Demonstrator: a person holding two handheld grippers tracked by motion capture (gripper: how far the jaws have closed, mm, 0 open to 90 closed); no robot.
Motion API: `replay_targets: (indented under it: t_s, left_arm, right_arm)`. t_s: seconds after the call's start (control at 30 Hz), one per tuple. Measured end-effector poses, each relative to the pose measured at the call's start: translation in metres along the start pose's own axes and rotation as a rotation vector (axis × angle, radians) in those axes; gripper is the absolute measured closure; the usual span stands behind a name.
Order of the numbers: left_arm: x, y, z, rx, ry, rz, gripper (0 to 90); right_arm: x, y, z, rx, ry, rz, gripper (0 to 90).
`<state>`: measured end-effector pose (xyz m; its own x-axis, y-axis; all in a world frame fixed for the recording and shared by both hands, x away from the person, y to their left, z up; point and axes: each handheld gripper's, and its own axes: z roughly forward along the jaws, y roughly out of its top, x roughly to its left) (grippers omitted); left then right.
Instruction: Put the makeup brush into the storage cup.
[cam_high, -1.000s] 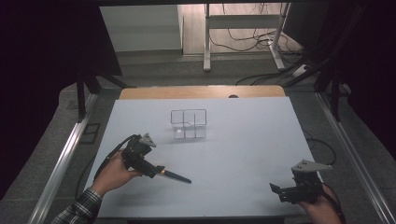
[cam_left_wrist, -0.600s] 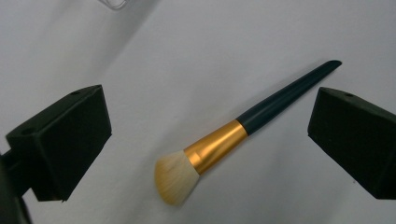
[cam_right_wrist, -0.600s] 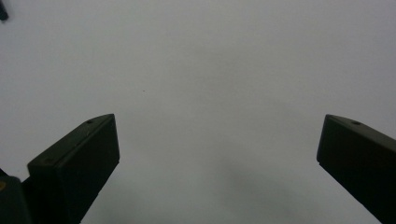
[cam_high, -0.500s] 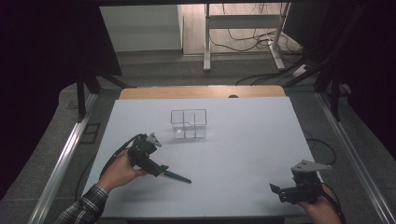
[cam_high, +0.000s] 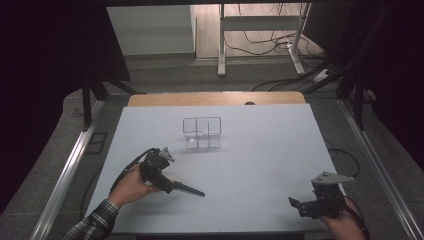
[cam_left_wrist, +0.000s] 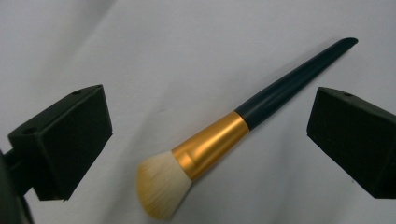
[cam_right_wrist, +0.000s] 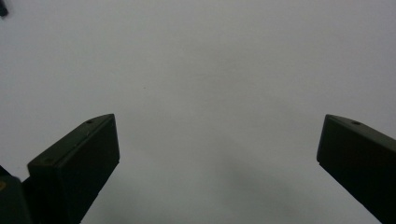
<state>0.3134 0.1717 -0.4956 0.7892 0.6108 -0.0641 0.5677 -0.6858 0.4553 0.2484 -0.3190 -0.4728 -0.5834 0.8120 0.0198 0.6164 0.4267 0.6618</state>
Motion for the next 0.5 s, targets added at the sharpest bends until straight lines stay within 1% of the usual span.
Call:
replay_targets:
  t_s: [0.17,0.2,0.3,0.37,0.5]
  left_arm:
    - [-0.001,-0.001,0.006,0.009,-0.013,0.001,0.3]
    - [-0.001,-0.001,0.007,0.012,-0.012,0.010,0.3]
    - [-0.002,-0.002,0.010,0.019,-0.021,0.011,0.2]
    - [-0.002,-0.003,0.013,0.026,-0.030,0.019,0.2]
    - [-0.003,-0.005,0.016,0.041,-0.031,0.029,0.8]
  right_arm:
    - [0.000,0.000,0.000,0.002,-0.001,-0.002,0.0]
    - [0.000,0.000,0.000,0.003,0.000,-0.002,0.0]
    - [0.000,0.000,0.001,0.004,0.002,-0.002,0.0]
    - [0.000,0.000,0.001,0.006,0.003,-0.002,0.0]
    - [0.001,0.000,0.001,0.010,0.006,-0.007,0.0]
